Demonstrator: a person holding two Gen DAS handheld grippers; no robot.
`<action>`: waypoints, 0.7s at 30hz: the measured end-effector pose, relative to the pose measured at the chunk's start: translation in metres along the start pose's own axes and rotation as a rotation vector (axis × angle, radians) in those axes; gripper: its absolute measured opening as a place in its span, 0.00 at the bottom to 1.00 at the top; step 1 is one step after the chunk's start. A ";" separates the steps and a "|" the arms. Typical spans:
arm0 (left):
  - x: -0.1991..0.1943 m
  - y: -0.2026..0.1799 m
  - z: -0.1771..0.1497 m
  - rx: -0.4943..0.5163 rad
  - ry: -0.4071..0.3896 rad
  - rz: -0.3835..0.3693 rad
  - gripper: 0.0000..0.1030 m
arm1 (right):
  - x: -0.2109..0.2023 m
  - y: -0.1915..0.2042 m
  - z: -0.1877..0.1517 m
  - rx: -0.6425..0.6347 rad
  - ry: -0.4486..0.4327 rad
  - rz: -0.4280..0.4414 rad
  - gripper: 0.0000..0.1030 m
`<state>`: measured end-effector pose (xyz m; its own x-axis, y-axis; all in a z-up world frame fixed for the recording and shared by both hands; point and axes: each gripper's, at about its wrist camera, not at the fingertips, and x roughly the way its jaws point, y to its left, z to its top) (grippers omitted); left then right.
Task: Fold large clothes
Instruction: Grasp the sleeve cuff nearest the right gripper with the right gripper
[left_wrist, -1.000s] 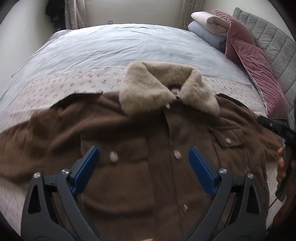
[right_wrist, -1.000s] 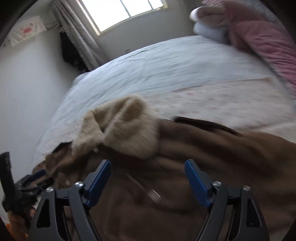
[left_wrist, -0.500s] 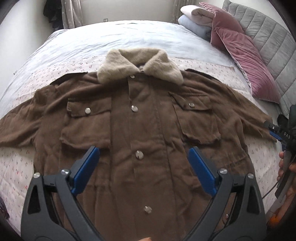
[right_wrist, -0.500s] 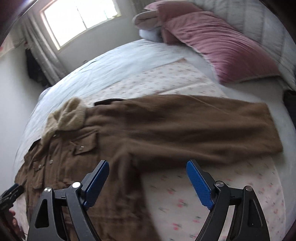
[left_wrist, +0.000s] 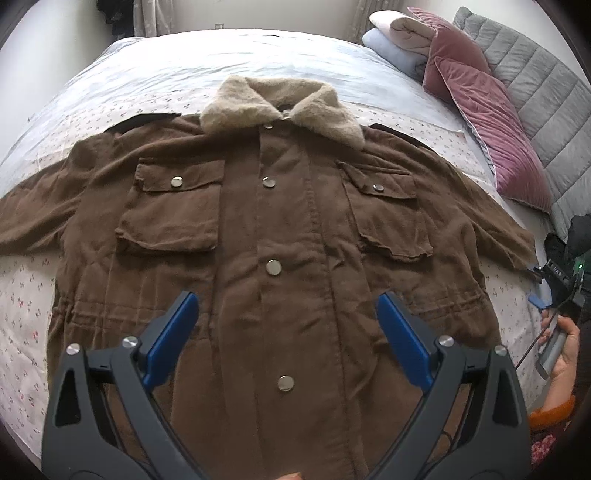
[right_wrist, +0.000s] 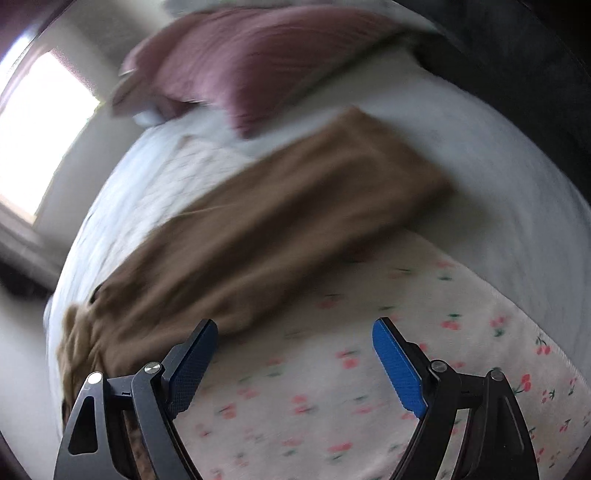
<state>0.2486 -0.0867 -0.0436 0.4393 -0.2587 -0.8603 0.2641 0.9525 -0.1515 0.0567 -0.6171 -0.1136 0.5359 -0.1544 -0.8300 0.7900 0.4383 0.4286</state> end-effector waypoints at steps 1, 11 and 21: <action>0.000 0.003 -0.001 -0.007 0.002 -0.004 0.94 | 0.004 -0.005 0.004 0.030 -0.009 0.040 0.84; -0.006 0.037 -0.003 -0.041 0.004 0.033 0.94 | 0.029 -0.016 0.047 0.152 -0.074 0.142 0.84; -0.011 0.066 -0.008 -0.057 -0.001 0.039 0.94 | 0.028 -0.046 0.068 0.428 -0.050 0.189 0.06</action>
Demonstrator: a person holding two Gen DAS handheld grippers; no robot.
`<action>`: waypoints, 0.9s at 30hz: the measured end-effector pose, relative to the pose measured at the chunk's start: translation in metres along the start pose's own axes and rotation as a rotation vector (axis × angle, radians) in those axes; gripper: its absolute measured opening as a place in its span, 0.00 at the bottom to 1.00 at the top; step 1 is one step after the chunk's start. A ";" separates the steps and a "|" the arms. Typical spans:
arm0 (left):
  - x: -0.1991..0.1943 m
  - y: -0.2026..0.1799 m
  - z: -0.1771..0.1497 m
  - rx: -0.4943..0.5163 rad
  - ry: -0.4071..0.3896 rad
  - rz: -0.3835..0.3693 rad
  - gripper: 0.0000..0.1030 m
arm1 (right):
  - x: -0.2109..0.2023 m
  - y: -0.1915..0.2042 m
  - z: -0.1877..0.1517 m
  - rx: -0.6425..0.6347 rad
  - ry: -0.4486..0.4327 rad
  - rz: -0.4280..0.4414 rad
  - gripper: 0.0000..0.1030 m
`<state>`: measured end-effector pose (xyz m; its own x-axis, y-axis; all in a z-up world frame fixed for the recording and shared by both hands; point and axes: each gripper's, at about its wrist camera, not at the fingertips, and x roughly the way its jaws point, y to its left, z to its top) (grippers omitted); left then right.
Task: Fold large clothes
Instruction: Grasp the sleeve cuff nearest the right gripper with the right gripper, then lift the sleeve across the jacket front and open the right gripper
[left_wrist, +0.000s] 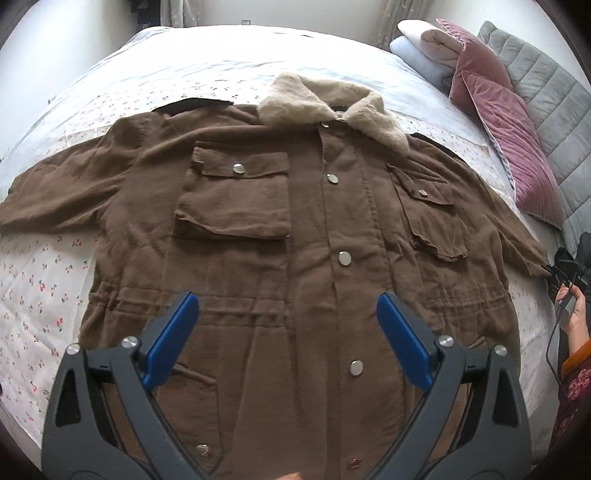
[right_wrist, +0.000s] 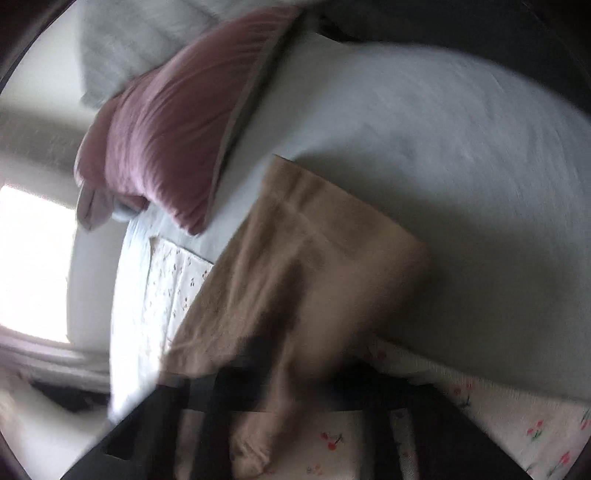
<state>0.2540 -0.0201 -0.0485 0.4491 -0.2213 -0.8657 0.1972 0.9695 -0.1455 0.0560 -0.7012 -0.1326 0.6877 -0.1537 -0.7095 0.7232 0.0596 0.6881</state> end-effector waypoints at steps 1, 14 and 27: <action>0.000 0.003 0.000 -0.004 0.000 -0.001 0.94 | -0.007 0.003 0.000 -0.007 -0.016 0.020 0.05; 0.009 0.056 -0.004 0.117 -0.028 0.010 0.94 | -0.098 0.168 -0.060 -0.414 -0.146 0.179 0.05; 0.027 0.089 -0.020 0.114 -0.083 -0.091 0.94 | -0.116 0.346 -0.266 -1.057 -0.044 0.229 0.05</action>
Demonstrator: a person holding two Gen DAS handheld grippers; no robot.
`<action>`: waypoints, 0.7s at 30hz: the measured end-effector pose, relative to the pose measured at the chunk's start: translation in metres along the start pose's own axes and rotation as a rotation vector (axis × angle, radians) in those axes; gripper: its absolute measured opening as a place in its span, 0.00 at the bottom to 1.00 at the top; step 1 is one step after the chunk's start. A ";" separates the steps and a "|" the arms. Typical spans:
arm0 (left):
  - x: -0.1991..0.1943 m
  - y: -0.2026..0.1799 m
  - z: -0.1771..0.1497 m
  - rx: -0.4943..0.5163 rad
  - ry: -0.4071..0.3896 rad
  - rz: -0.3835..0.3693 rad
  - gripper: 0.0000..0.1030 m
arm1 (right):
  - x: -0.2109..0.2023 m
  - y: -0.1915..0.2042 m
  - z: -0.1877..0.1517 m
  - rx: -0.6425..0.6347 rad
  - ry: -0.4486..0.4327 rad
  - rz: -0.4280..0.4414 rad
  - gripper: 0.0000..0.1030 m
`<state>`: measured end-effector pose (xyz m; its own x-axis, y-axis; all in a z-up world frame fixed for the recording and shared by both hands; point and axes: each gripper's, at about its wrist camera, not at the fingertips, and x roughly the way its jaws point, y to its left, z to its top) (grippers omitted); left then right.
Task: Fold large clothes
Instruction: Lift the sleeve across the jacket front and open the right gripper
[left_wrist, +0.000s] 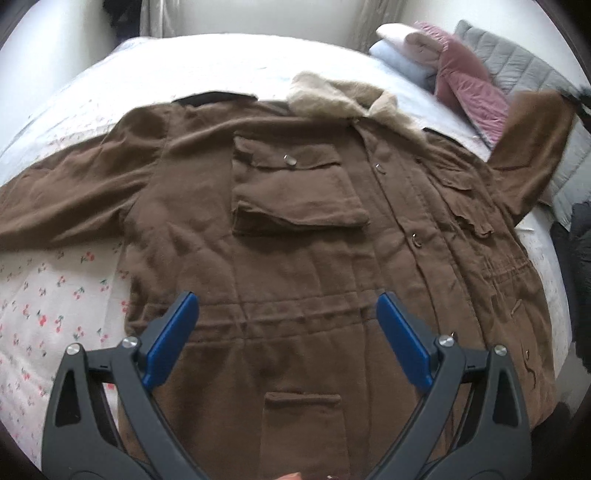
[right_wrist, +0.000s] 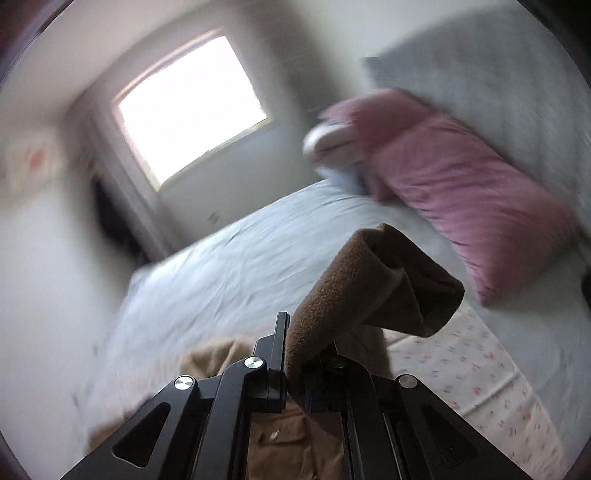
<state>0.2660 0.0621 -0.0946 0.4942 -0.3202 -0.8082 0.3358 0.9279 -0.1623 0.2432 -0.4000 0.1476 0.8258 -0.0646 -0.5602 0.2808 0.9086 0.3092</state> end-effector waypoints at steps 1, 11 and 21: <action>0.001 0.000 -0.001 0.011 -0.013 -0.008 0.94 | 0.008 0.023 -0.008 -0.049 0.026 0.014 0.05; 0.014 0.024 -0.001 -0.052 0.002 -0.031 0.94 | 0.121 0.187 -0.134 -0.399 0.351 0.067 0.17; 0.012 0.034 0.001 -0.095 0.007 -0.052 0.94 | 0.158 0.184 -0.175 -0.393 0.514 0.062 0.50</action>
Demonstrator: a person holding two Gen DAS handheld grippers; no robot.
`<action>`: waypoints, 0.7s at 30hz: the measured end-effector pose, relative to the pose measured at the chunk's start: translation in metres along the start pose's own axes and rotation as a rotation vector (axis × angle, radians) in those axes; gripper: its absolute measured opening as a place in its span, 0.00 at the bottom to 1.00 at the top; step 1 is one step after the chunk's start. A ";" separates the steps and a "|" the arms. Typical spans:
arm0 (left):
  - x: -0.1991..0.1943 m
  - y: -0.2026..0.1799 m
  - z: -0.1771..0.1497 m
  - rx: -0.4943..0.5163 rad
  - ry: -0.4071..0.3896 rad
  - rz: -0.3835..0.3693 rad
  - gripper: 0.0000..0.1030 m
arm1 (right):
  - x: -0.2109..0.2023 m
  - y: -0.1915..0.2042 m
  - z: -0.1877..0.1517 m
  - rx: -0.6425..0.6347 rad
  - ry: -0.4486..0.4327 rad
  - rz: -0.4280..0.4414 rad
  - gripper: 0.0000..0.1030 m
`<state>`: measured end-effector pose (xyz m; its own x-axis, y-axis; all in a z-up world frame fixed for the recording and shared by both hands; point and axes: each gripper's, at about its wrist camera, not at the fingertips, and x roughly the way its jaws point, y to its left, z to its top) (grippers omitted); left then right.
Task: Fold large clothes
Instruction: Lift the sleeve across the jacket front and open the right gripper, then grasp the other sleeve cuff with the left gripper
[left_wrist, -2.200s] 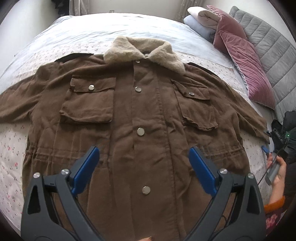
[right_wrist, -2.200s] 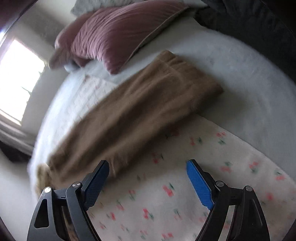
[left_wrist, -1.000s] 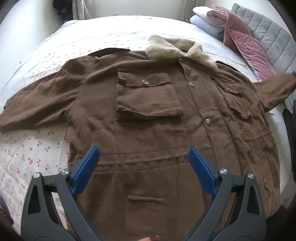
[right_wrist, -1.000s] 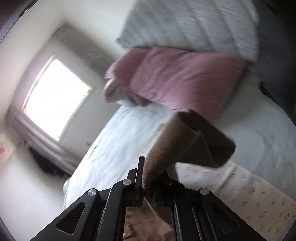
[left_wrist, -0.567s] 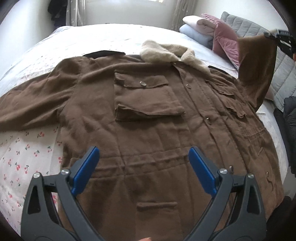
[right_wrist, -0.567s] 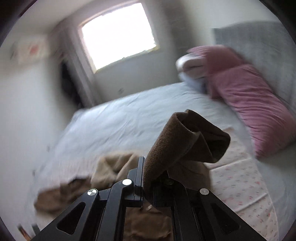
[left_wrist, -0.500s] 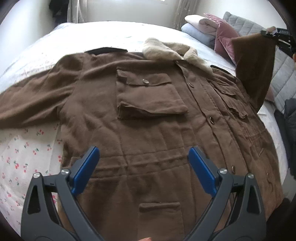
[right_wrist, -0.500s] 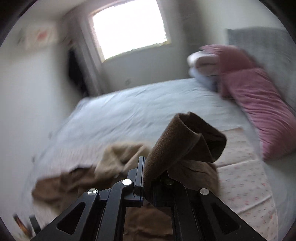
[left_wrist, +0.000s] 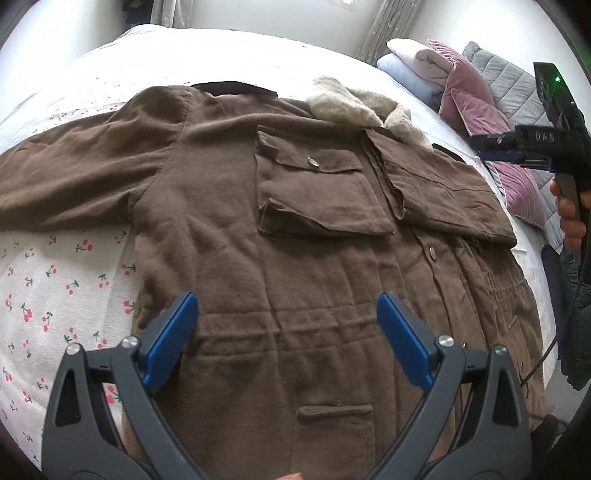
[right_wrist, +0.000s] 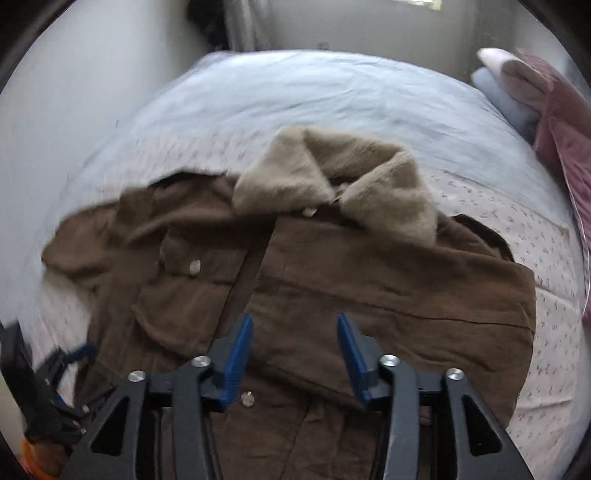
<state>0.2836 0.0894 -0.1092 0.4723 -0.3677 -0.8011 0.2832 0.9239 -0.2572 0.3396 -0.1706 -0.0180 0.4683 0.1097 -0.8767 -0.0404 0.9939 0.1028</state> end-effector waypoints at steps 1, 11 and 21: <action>0.000 -0.001 0.000 0.003 0.001 0.001 0.94 | 0.000 -0.006 0.000 0.037 -0.006 -0.001 0.50; 0.001 0.013 0.007 -0.008 0.002 0.011 0.94 | 0.079 0.026 -0.032 0.031 0.123 -0.013 0.51; -0.015 0.091 0.030 -0.244 -0.044 0.091 0.94 | 0.039 0.014 -0.059 0.041 0.053 0.019 0.67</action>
<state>0.3273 0.1755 -0.1043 0.5240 -0.2814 -0.8039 0.0309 0.9495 -0.3123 0.3051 -0.1516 -0.0786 0.4208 0.1306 -0.8977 -0.0125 0.9903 0.1382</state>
